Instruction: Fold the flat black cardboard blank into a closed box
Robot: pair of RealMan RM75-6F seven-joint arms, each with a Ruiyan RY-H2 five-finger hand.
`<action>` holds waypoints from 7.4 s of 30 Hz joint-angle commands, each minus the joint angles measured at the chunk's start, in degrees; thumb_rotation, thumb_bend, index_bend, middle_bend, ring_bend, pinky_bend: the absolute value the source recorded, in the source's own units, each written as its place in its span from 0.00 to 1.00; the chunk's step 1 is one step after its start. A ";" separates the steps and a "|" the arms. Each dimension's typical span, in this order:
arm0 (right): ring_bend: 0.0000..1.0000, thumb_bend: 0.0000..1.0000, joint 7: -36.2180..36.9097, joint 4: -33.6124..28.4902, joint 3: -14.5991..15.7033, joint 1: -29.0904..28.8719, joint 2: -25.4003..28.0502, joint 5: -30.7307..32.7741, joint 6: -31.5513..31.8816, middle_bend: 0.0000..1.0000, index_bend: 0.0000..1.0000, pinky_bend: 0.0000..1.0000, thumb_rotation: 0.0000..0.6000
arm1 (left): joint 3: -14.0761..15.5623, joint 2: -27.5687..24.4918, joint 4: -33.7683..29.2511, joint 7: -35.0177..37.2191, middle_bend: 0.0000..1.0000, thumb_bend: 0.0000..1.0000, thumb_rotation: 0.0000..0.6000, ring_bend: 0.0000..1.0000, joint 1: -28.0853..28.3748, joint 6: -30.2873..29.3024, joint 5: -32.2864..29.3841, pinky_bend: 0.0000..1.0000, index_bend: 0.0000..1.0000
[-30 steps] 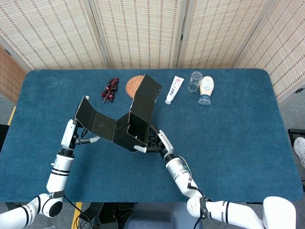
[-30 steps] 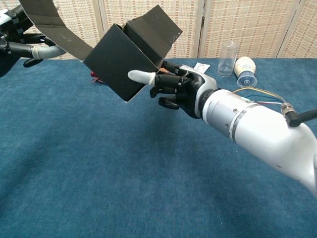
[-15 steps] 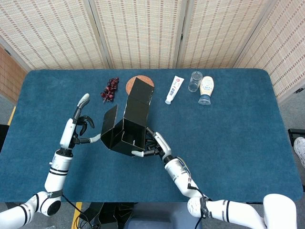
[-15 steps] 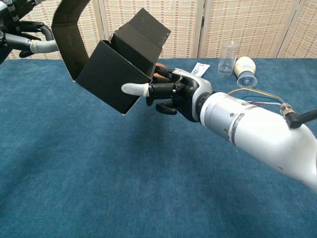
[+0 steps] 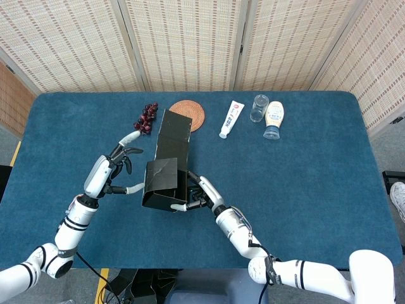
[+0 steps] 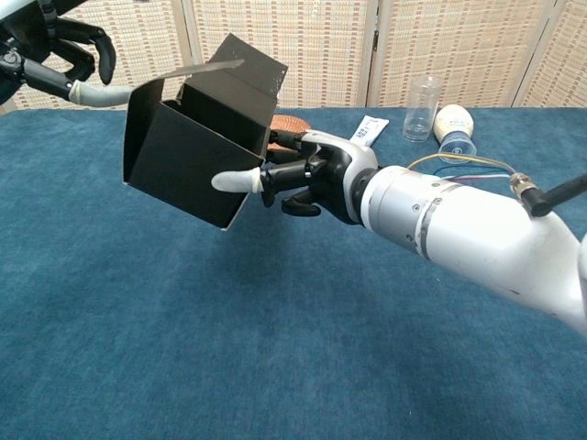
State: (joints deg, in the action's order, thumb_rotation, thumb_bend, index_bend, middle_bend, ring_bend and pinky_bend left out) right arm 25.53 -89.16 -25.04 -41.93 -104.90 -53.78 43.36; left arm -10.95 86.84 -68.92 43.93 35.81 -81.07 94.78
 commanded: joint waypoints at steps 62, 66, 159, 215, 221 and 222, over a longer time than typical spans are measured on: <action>0.69 0.30 -1.12 3.15 -0.84 -6.53 0.74 0.28 -4.81 0.42 0.30 0.98 1.00 | 13.56 -25.55 -15.86 -14.99 0.39 0.46 1.00 0.63 17.18 21.92 12.50 0.89 0.53; 0.69 0.33 -0.66 3.18 -0.77 -6.66 1.04 -0.15 -5.31 0.42 0.30 0.98 1.00 | 14.42 -24.87 -15.19 -16.85 0.47 0.46 1.00 0.63 17.88 22.33 14.02 0.89 0.58; 0.67 0.32 -12.26 17.21 6.80 -7.64 -8.61 -4.11 3.13 0.23 0.11 0.98 1.00 | 14.45 -23.42 -11.06 -5.40 0.02 0.52 1.00 0.19 1.92 6.52 1.38 0.53 0.04; 0.50 0.07 -11.05 -21.17 4.95 7.96 27.24 -6.57 10.42 0.01 0.00 0.86 1.00 | 14.13 -3.92 -1.86 10.05 0.00 0.17 1.00 0.51 1.77 27.86 -5.69 0.87 0.00; 0.50 0.07 -9.73 -20.37 5.52 8.39 27.35 -7.42 11.00 0.01 0.00 0.86 1.00 | 13.78 -1.23 0.43 12.16 0.00 0.17 1.00 0.51 2.17 28.19 -5.60 0.87 0.00; 0.50 0.07 -9.53 -20.22 5.58 8.45 27.37 -7.60 11.16 0.02 0.00 0.86 1.00 | 13.71 -0.79 0.76 12.57 0.00 0.17 1.00 0.51 2.25 28.32 -5.66 0.87 0.00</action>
State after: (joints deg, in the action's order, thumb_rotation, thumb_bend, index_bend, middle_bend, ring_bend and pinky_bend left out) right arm 15.92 -109.45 -19.50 -33.54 -77.55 -61.31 54.44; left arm 2.85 85.77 -68.36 56.21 37.95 -52.89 89.17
